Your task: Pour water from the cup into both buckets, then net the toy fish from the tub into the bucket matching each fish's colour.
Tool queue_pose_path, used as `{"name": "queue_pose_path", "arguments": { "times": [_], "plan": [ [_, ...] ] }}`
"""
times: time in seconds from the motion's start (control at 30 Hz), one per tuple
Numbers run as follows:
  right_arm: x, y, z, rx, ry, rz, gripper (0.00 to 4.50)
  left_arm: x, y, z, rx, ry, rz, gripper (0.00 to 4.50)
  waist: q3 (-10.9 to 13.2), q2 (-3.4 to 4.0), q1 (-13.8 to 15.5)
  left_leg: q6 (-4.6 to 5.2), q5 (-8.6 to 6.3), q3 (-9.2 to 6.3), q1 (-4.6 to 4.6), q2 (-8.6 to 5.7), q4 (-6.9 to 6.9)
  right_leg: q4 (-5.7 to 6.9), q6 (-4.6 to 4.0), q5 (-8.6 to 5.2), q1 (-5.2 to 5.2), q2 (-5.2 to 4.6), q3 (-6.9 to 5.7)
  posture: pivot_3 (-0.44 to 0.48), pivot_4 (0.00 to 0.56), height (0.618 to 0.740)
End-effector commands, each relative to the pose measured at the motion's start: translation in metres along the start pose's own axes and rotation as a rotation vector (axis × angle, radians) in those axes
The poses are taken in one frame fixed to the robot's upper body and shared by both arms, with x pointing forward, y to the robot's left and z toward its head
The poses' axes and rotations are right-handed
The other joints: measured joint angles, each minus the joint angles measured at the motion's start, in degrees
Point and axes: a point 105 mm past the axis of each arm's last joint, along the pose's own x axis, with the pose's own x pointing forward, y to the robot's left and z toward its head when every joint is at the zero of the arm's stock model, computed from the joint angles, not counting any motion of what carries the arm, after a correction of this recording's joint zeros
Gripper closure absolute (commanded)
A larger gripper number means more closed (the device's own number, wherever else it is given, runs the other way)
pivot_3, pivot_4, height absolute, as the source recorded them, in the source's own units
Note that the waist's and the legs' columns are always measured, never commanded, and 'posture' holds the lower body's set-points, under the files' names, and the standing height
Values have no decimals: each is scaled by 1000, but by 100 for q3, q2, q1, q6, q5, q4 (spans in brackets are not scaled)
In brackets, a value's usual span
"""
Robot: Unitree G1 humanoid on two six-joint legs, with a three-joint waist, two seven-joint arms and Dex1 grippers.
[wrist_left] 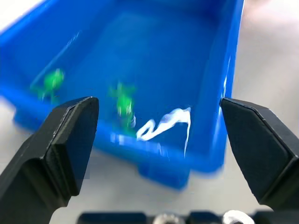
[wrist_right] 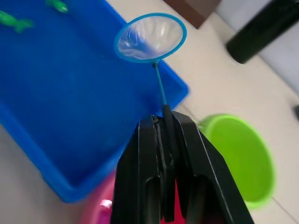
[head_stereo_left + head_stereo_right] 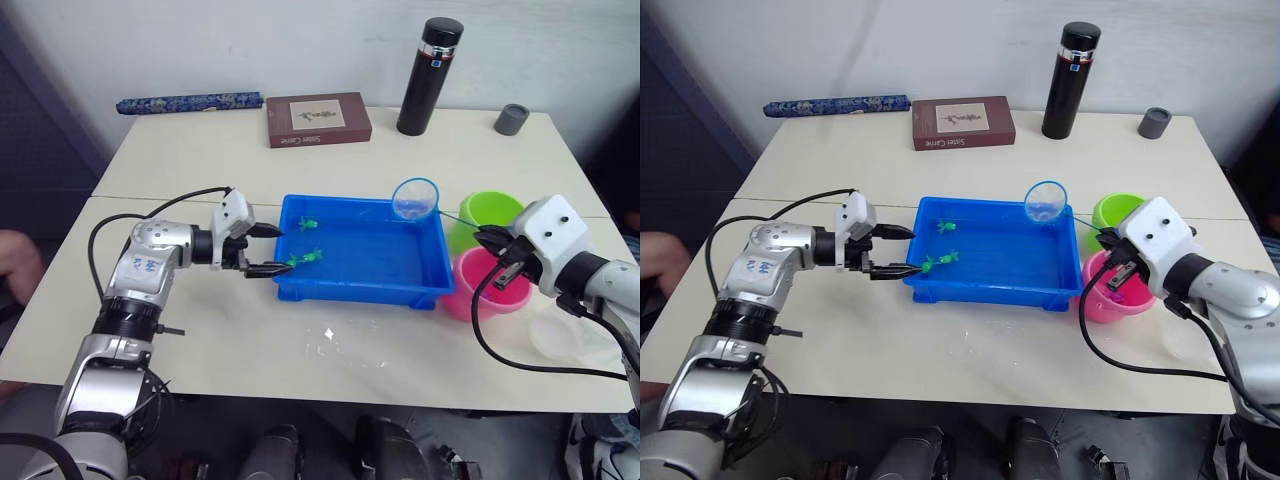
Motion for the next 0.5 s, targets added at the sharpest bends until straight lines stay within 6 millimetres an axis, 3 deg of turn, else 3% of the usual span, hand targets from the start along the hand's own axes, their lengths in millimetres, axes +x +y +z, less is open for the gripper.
{"name": "queue_pose_path", "arguments": {
  "times": [0.03,0.5],
  "plan": [
    [8,22,6,62,-10,129,4500,-13,-1,13,46,-21,42,50,0,0,-5,1,0,-1,-2,-2,0,1,0,0,0,-3,-2,0,150,740],
    [61,43,-12,75,99,252,4500,-36,-7,13,35,2,145,50,0,0,-44,2,1,1,-1,-7,-4,8,-1,-1,-7,-6,-5,0,150,740]
  ]
}}
